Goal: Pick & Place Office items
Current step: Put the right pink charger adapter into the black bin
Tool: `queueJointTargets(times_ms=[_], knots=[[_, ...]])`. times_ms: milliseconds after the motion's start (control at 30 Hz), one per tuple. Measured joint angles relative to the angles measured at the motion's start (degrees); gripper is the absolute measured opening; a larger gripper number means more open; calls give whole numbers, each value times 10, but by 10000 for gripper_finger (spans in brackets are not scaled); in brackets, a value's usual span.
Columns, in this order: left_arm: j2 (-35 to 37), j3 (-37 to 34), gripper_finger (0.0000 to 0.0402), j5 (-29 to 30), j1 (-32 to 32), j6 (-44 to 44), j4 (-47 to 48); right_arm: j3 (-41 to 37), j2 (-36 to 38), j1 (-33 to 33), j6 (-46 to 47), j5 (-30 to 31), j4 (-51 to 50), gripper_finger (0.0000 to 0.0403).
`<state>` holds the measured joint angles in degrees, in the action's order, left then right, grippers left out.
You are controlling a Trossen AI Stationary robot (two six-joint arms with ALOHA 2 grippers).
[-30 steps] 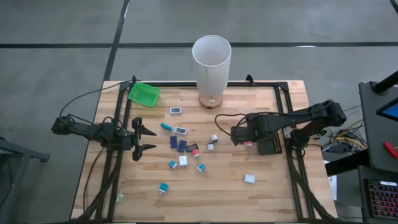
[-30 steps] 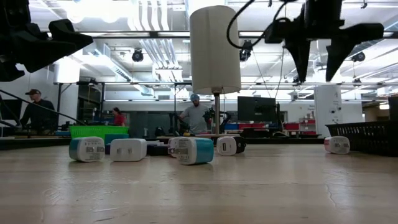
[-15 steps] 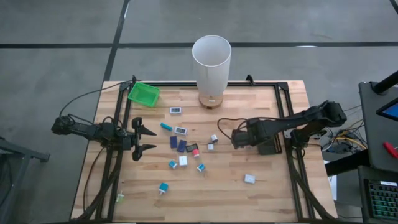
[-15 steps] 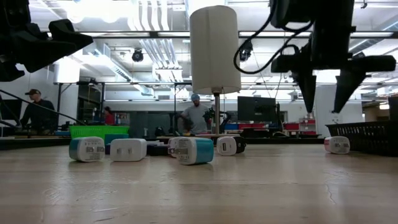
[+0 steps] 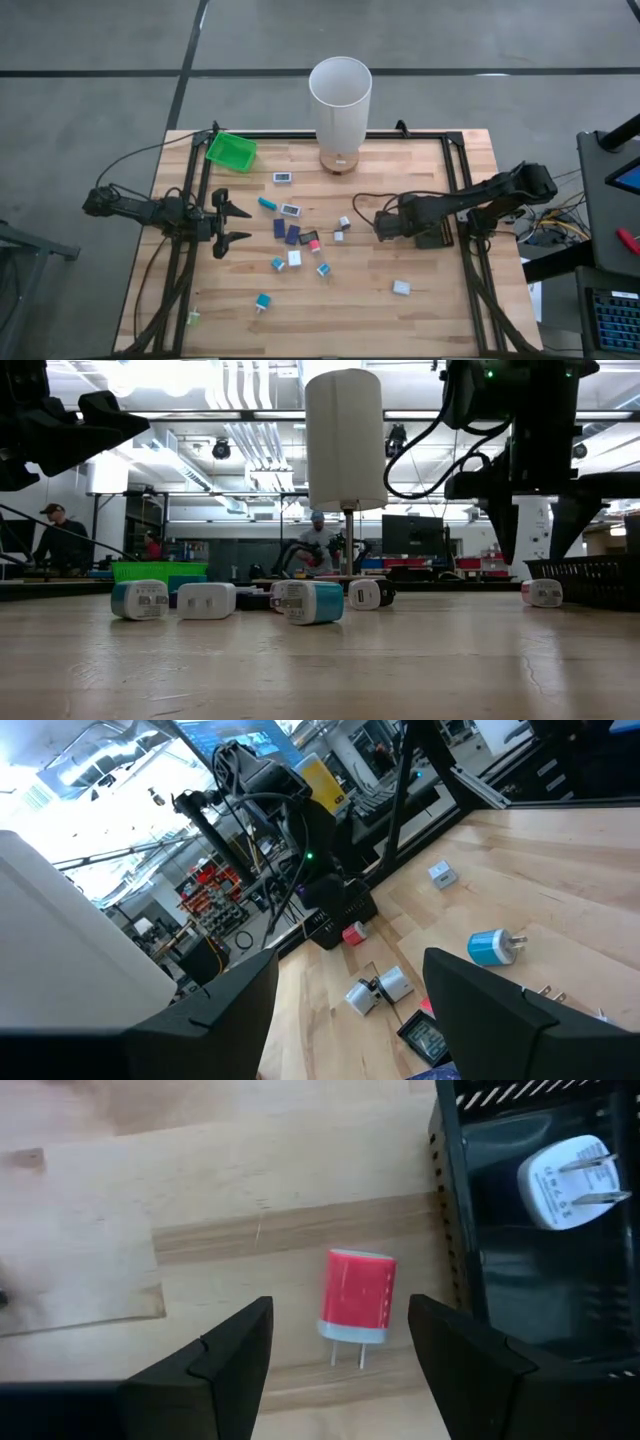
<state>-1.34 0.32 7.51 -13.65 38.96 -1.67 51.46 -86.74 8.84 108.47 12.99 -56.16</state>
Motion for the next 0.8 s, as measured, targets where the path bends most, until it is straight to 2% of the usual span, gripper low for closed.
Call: queueJointTargets(times_ms=[333,800], knots=[[0,0,257,0,0,0,0,-47,0,-1,0,-13,62,233],[0,0,257,0,0,0,0,-69,-31,-14,-1,-13,81,228]])
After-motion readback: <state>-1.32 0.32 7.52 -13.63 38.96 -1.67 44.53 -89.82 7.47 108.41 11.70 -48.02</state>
